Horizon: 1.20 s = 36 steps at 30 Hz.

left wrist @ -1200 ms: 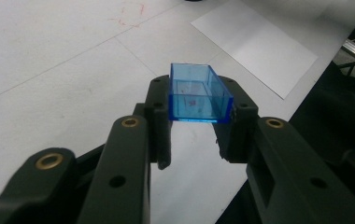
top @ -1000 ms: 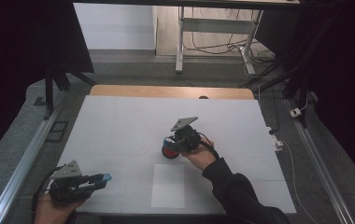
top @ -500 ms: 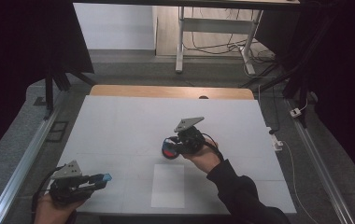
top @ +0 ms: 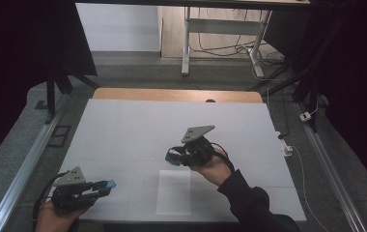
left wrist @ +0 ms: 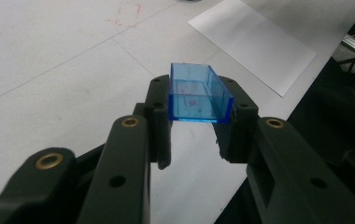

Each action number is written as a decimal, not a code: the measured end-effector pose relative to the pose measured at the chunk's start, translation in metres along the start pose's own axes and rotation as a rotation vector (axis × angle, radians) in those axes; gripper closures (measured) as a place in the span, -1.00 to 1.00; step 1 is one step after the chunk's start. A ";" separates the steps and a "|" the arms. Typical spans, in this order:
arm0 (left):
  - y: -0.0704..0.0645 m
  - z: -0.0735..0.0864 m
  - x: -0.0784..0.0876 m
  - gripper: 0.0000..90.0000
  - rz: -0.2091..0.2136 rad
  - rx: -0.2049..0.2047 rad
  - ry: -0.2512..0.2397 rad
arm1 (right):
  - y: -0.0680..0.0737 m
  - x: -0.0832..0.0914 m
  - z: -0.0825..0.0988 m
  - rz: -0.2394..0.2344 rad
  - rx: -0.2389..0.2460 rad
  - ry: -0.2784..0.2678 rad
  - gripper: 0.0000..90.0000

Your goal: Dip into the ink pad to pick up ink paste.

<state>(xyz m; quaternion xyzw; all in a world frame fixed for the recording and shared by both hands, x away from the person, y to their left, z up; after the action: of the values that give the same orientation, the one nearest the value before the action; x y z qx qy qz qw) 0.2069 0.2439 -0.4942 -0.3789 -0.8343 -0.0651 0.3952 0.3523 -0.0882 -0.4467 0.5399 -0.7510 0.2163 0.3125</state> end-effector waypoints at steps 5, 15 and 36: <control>0.000 0.000 0.000 0.52 -0.005 0.000 0.003 | 0.007 0.004 0.000 -0.019 0.005 -0.009 0.55; 0.000 0.000 0.000 0.52 0.000 0.000 -0.001 | 0.015 0.014 0.007 -0.027 -0.006 -0.027 0.55; -0.001 0.000 0.001 0.52 0.006 -0.003 -0.006 | 0.033 0.032 0.019 -0.060 0.031 -0.047 0.55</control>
<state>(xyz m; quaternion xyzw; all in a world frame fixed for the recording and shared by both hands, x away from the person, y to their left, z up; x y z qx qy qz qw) 0.2064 0.2438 -0.4935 -0.3823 -0.8341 -0.0639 0.3925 0.3093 -0.1115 -0.4371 0.5717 -0.7383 0.2057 0.2930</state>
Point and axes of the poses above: each handheld gripper's, and its own axes: x roughly backward along the jaws, z roughly out of its underside, y roughly to its left, the point moved 2 cm from there along -x, roughly forward along the jaws, and after that the axes turned 5 degrees about y, right-handed, at the moved point
